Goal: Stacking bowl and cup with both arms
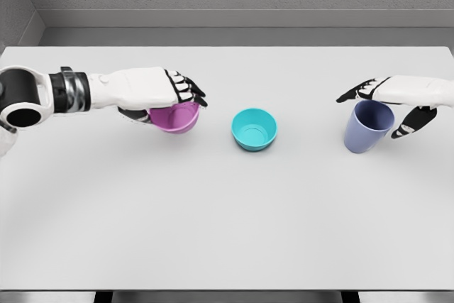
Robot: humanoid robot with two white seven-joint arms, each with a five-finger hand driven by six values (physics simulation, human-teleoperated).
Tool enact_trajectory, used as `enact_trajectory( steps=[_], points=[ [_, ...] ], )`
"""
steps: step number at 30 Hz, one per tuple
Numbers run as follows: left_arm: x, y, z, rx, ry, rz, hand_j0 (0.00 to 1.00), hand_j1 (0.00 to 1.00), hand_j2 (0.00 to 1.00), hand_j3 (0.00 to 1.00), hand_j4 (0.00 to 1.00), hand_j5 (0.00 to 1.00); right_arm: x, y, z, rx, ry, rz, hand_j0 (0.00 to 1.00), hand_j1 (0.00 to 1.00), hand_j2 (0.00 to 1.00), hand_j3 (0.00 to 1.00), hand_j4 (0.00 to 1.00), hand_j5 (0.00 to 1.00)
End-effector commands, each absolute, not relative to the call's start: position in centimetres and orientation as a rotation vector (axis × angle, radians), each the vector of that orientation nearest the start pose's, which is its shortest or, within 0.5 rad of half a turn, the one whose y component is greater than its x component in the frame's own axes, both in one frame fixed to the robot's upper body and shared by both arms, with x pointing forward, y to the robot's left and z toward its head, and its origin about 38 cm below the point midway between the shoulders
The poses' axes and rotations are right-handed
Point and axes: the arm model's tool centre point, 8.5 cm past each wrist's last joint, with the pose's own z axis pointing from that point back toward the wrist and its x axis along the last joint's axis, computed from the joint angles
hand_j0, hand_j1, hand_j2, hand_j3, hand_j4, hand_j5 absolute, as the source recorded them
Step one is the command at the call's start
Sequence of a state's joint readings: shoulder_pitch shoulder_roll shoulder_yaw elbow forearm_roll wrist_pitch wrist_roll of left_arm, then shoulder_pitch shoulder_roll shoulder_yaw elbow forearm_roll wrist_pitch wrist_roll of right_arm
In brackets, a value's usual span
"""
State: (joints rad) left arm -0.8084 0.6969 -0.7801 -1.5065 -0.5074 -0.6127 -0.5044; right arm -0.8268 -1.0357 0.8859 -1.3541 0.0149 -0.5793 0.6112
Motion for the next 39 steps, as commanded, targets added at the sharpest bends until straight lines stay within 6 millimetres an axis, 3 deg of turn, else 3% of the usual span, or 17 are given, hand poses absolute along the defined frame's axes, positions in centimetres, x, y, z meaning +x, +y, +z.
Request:
enact_trajectory(
  steps=[1,39],
  points=[
    [43.9,20.4,22.4,-0.455,1.831,2.892,0.75,0.75,0.75,0.75,0.75,0.75,43.1,-37.1,23.9,-0.224,-1.255,1.957,1.00,1.00,1.00,1.00,1.00,1.00],
    [44.6,16.5,23.3,-0.426,1.821,2.819,0.74,0.74,0.74,0.74,0.74,0.74,43.0,-37.2,24.4,-0.235,-1.259,1.961,1.00,1.00,1.00,1.00,1.00,1.00]
  ],
)
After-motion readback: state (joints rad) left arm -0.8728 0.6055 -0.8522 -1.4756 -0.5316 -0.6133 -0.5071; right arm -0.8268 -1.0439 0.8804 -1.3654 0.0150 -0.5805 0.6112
